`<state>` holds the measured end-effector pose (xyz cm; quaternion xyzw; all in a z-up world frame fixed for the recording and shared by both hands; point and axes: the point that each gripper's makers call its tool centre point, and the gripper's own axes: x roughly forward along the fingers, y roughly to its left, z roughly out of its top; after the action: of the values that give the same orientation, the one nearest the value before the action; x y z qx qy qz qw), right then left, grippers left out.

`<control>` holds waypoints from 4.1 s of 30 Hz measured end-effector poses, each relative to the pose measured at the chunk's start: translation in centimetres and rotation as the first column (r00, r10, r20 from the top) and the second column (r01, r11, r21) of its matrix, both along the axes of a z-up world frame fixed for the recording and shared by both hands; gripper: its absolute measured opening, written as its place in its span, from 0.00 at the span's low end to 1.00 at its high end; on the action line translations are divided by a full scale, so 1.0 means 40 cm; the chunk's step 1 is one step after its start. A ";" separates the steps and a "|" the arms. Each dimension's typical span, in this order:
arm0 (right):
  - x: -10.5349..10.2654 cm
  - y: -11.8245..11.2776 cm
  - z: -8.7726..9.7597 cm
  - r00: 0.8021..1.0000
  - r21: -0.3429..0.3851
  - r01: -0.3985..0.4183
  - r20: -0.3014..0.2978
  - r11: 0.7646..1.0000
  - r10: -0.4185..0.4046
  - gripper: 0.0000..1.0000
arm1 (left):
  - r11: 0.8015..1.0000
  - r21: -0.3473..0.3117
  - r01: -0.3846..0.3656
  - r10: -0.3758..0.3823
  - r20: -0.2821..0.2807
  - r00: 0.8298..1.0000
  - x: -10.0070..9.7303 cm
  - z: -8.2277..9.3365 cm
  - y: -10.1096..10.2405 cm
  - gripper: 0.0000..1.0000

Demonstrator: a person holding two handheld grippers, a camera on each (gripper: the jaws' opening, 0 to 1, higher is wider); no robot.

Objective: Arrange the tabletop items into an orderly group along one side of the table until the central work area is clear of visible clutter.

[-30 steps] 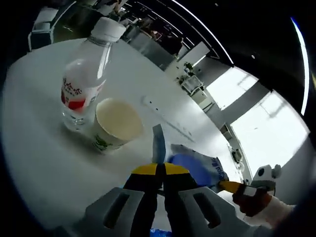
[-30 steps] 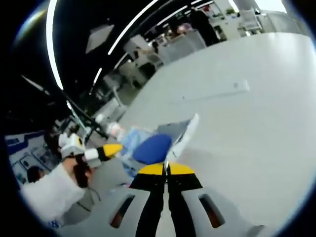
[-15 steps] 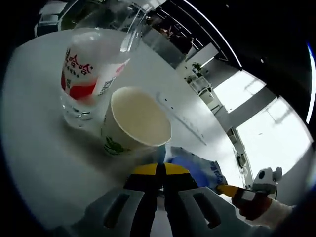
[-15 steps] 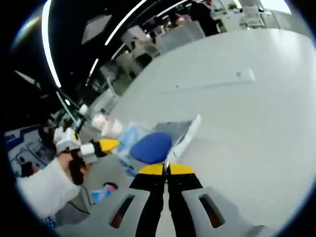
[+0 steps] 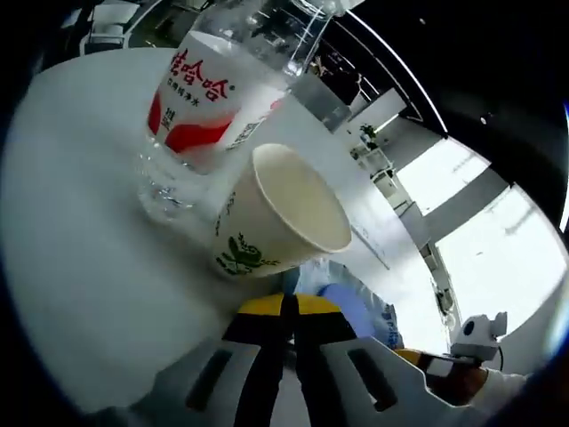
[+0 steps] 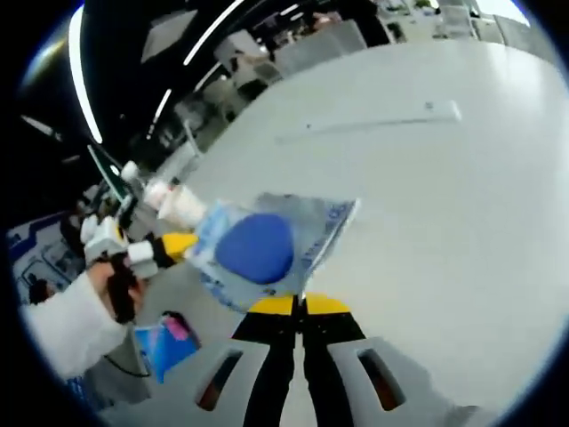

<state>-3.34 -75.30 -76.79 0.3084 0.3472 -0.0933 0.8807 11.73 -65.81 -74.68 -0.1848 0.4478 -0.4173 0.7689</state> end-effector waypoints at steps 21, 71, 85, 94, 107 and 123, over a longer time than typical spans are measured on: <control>0.000 -0.018 -0.017 0.994 0.056 0.061 0.083 0.997 -0.066 0.00 | 0.996 0.085 0.027 -0.035 0.092 0.995 -0.001 -0.048 0.010 0.00; -0.310 0.011 0.215 0.937 0.029 0.187 0.294 0.982 -0.187 0.14 | 0.992 0.082 0.091 -0.104 0.174 0.979 -0.032 0.017 0.063 0.19; -0.351 0.058 0.261 0.921 0.093 0.168 0.339 0.981 -0.190 0.35 | 0.969 0.082 0.233 -0.247 0.310 0.918 -0.118 0.121 0.132 0.78; -0.434 0.088 0.237 0.917 0.141 0.211 0.313 0.967 -0.246 0.50 | 0.953 0.073 0.295 -0.304 0.274 0.912 -0.204 0.149 0.181 0.85; -0.453 0.097 0.242 0.904 0.176 0.234 0.323 0.956 -0.281 0.51 | 0.968 0.049 0.247 -0.251 0.300 0.920 -0.188 0.189 0.236 0.82; -0.445 0.118 0.237 0.912 0.188 0.204 0.321 0.961 -0.256 0.49 | 0.968 0.080 0.240 -0.253 0.296 0.921 -0.212 0.163 0.267 0.77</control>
<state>-21.14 -70.59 -67.30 0.4244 0.1559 -0.1151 0.8845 3.25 -55.11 -68.16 -0.0443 0.3527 -0.5245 0.7737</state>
